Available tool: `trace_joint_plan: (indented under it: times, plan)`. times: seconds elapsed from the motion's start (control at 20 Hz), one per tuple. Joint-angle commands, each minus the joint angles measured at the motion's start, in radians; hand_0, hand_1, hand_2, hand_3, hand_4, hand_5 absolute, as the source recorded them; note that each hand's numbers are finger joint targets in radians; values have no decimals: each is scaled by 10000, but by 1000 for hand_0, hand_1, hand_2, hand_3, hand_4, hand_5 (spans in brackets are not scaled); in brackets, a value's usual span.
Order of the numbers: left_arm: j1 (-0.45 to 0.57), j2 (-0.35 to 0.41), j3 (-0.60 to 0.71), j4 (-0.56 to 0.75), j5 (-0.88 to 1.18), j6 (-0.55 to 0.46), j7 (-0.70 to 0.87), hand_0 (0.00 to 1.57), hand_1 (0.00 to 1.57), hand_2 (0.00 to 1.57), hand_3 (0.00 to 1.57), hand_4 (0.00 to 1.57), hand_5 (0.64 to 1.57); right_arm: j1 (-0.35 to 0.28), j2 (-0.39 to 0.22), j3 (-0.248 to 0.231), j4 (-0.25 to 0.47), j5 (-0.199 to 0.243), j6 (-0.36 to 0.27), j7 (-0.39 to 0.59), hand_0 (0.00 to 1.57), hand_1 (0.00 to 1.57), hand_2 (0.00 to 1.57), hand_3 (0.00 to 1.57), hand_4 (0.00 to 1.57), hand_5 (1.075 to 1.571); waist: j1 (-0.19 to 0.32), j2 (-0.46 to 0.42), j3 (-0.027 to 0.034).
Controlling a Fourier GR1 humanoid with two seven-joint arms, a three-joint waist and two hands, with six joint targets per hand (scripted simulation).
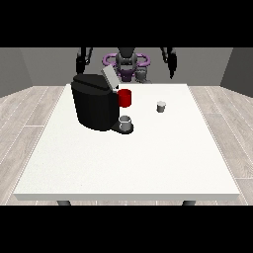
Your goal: Insert the coffee pod into the coffee machine and close the lid
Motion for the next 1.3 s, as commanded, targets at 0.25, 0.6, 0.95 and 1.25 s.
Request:
trace_joint_plan:
  times: [0.25,0.6,0.95,1.25]
  plan:
    - [110,1686,-456,414,-1492,-1119,-1804,0,0,0,0,0,1571,-12,309,10,273,-353,262,-583,0,0,0,0,0,1571,-138,41,-133]
    - [-1928,3250,316,1837,-2021,-1806,-352,0,0,0,0,0,1571,-809,603,493,-204,1679,-1664,-395,0,0,0,0,0,1571,-1124,861,-138]
    - [-3206,3810,290,3803,-3190,-1666,-674,0,0,0,0,0,1571,-1356,941,1126,-473,2081,-1731,-211,0,0,0,0,0,1571,-1861,1950,-142]
    - [-3992,3997,323,5418,-3735,-1755,-1415,0,0,0,0,0,1571,-1750,817,870,-259,1823,-1478,156,0,0,0,0,0,1571,-1822,2481,-140]
